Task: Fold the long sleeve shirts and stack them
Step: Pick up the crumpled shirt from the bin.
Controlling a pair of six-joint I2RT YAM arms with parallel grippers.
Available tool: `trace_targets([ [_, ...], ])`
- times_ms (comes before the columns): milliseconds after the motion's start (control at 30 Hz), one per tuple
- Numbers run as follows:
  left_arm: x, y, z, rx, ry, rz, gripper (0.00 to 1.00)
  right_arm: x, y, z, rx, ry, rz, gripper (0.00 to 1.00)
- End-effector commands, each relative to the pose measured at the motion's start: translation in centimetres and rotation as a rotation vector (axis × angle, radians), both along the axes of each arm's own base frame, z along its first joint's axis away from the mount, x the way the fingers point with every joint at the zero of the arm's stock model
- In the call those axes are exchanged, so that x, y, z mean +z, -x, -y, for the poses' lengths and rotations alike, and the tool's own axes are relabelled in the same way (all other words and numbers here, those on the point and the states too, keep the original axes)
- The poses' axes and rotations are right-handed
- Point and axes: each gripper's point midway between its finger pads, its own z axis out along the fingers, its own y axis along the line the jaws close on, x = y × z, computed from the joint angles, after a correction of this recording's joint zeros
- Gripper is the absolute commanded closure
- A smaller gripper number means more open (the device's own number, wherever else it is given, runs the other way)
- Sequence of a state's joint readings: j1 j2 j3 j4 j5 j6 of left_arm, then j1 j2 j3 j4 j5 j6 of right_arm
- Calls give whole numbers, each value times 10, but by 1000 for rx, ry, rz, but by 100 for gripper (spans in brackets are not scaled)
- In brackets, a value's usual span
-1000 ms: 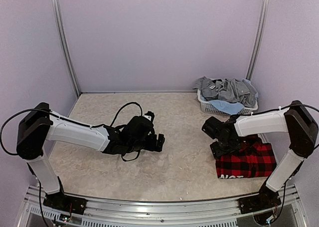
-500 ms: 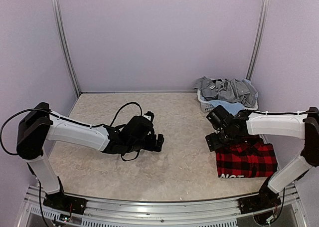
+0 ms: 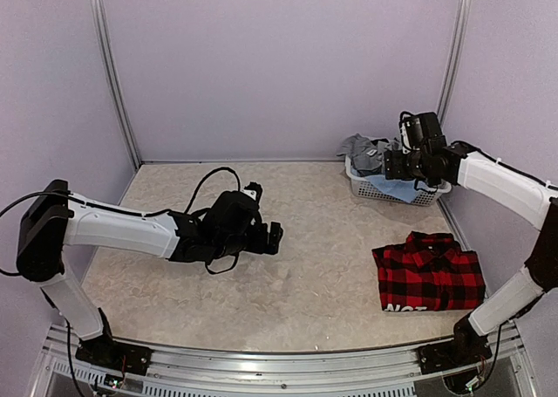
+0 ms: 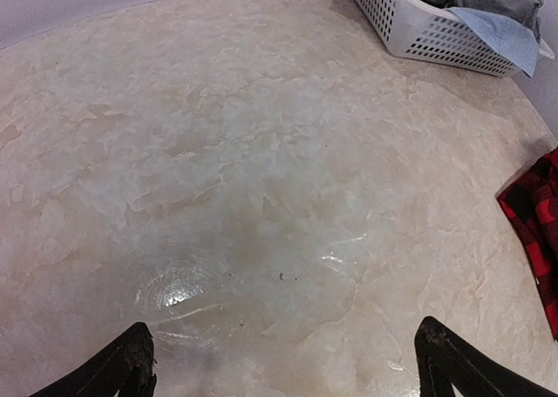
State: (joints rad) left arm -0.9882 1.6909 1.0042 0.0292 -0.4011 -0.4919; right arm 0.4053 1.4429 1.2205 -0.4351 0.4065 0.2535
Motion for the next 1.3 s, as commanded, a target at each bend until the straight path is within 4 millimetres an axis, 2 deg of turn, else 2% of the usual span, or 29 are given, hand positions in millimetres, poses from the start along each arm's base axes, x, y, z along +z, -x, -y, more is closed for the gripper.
trace_targets([
  [0, 24, -2, -5, 7, 21, 42, 1, 6, -56, 22, -14, 17, 33, 15],
  [200, 33, -2, -8, 13, 25, 58, 1, -19, -111, 50, -70, 16, -31, 17],
  [400, 33, 0, -10, 17, 27, 57, 1, -49, -140, 68, -97, 39, -103, 20],
  [467, 33, 1, -10, 17, 27, 56, 1, -66, -145, 66, -72, 16, -147, 26],
  [533, 34, 2, -10, 17, 26, 58, 1, -74, -150, 58, -28, -12, -173, 39],
  [633, 36, 2, -12, 21, 24, 63, 1, -66, -156, 47, 24, -47, -180, 65],
  [700, 40, 2, -14, 25, 28, 71, 1, -35, -157, 37, 73, -86, -139, 84],
  [767, 44, 2, -17, 33, 31, 80, 1, 17, -153, 22, 129, -131, -41, 99],
  [833, 48, 1, -21, 47, 35, 92, 1, 75, -139, -4, 214, -177, 62, 100],
  [867, 50, 1, -24, 57, 34, 98, 1, 109, -128, -29, 284, -202, 121, 100],
  [933, 57, -2, -31, 83, 44, 114, 1, 161, -99, -77, 425, -248, 202, 100],
  [1033, 66, -6, -43, 116, 63, 126, 1, 226, -35, -162, 684, -319, 299, 100],
  [1100, 73, -7, -53, 135, 78, 137, 1, 260, 14, -211, 849, -364, 351, 100],
  [1167, 81, -7, -70, 174, 77, 152, 1, 279, 60, -248, 989, -406, 377, 100],
  [1233, 87, -7, -86, 221, 85, 167, 1, 284, 95, -275, 1094, -446, 375, 100],
  [1267, 89, -6, -95, 245, 92, 174, 1, 278, 104, -286, 1128, -460, 354, 100],
])
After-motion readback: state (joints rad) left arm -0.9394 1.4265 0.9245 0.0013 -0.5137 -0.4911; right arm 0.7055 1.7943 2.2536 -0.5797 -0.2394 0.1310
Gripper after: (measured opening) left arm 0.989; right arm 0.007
